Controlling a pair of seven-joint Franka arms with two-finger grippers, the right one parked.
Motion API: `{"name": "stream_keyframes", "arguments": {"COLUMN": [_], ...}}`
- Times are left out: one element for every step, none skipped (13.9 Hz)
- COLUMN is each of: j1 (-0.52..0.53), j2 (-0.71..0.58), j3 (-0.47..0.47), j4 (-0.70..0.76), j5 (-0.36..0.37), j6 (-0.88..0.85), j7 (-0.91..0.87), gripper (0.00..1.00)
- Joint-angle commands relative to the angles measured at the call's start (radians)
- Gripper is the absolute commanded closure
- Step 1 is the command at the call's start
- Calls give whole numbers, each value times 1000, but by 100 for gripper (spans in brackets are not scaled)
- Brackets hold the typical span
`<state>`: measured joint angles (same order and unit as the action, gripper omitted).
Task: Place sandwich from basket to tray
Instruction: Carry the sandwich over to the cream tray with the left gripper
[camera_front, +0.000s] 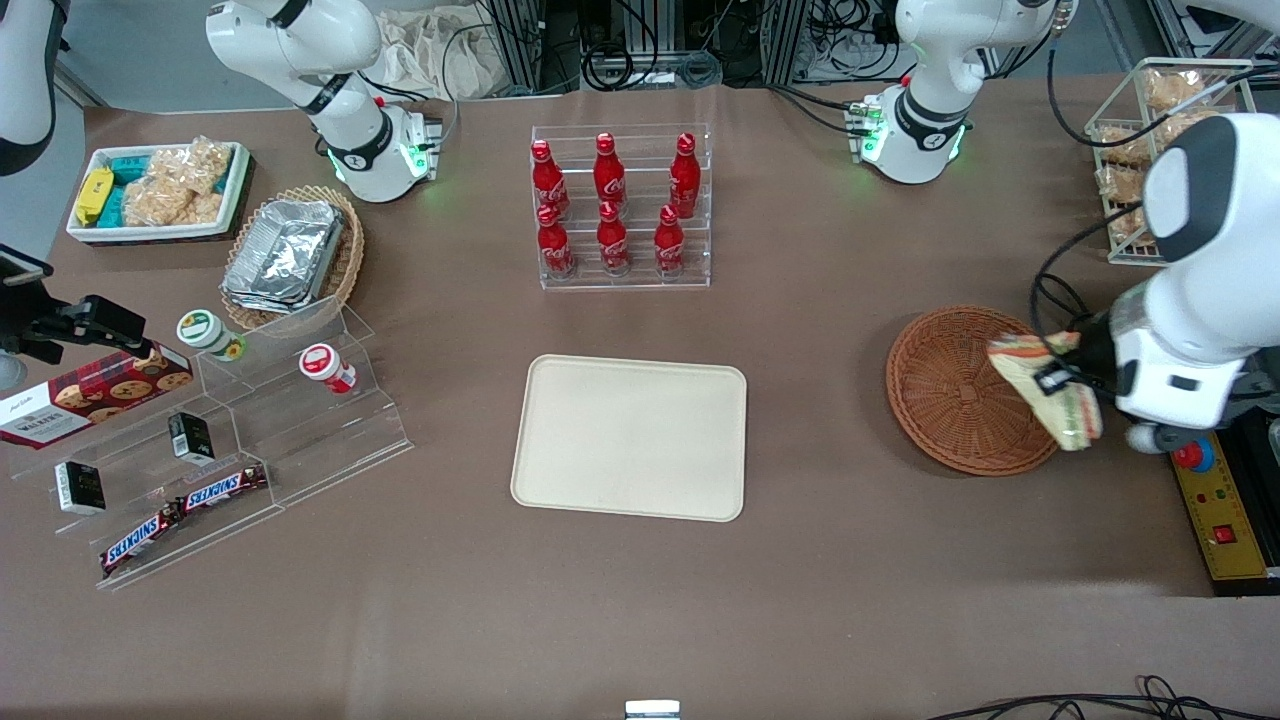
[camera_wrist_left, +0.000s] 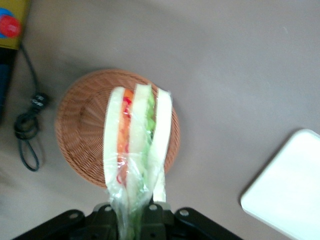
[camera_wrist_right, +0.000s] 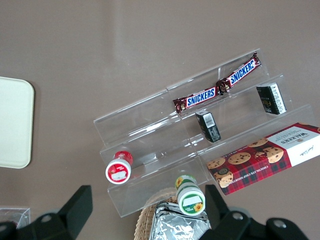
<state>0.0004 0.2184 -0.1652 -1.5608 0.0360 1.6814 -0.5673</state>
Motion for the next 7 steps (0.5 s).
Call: {"name": "stream_keyframes", "arguments": {"j1": [-11, -20, -46, -81, -123, -147, -167], "j2": [59, 105, 136, 166, 203, 240, 271], "j3": [-123, -189, -207, -208, -208, -208, -208], "j4": [42, 51, 51, 51, 50, 51, 51], "j5": [-1, 10, 28, 41, 48, 54, 64], "j6": [0, 26, 72, 125, 179, 223, 265], "j7": [21, 21, 20, 14, 7, 6, 6], "gripper": [83, 82, 80, 79, 79, 79, 80]}}
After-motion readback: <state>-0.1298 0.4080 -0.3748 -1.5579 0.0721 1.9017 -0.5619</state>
